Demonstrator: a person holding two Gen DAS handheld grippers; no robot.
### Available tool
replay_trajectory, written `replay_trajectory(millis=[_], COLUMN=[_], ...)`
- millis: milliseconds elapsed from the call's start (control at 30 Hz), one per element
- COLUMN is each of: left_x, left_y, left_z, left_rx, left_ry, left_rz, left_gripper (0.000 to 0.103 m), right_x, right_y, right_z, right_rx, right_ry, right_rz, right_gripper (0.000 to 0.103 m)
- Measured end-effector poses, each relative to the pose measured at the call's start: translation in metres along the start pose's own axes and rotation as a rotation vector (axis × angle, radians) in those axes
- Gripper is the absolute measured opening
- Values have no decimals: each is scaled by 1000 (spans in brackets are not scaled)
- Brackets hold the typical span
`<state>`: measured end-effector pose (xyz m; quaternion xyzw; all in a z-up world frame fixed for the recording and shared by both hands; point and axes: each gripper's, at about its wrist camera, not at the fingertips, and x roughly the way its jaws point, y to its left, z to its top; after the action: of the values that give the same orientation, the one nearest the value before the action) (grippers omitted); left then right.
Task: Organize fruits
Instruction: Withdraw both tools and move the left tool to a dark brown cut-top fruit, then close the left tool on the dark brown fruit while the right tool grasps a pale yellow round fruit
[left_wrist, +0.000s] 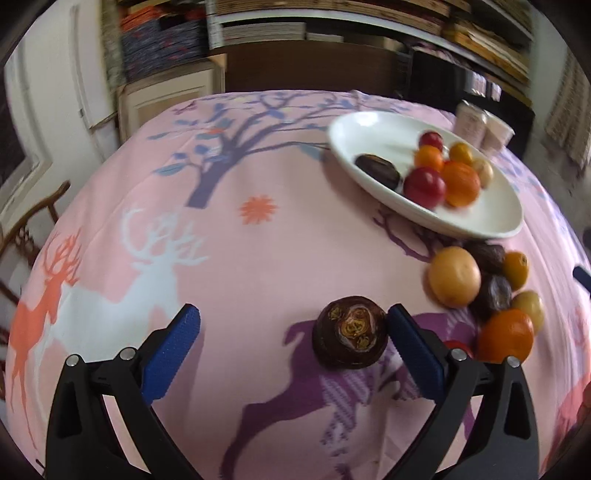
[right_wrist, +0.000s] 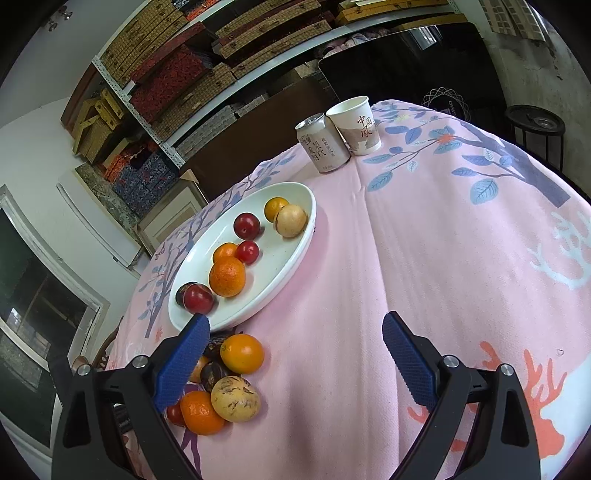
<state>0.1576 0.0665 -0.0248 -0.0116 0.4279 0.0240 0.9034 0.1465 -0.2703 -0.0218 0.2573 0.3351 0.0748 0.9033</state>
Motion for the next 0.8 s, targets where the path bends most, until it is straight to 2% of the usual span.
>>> replay_trajectory(millis=[100, 367, 567, 700, 800], left_x=[-8, -4, 2, 7, 9], left_y=[5, -15, -19, -14, -13], left_z=[-3, -15, -16, -15, -16], left_rx=[-15, 78, 97, 74, 68], left_ry=[-24, -2, 24, 47, 56], left_rz=[-19, 4, 16, 12, 10], left_gripper=[99, 99, 99, 99, 99], right_x=[0, 1, 1, 4, 14], right_y=[4, 15, 45, 66, 65], right_z=[-1, -8, -35, -53, -57], right_rx=[-13, -70, -262, -420, -439], right_ry=[4, 23, 71, 63, 105], right_rz=[8, 17, 3, -97, -126], right_gripper=[95, 95, 95, 96, 96])
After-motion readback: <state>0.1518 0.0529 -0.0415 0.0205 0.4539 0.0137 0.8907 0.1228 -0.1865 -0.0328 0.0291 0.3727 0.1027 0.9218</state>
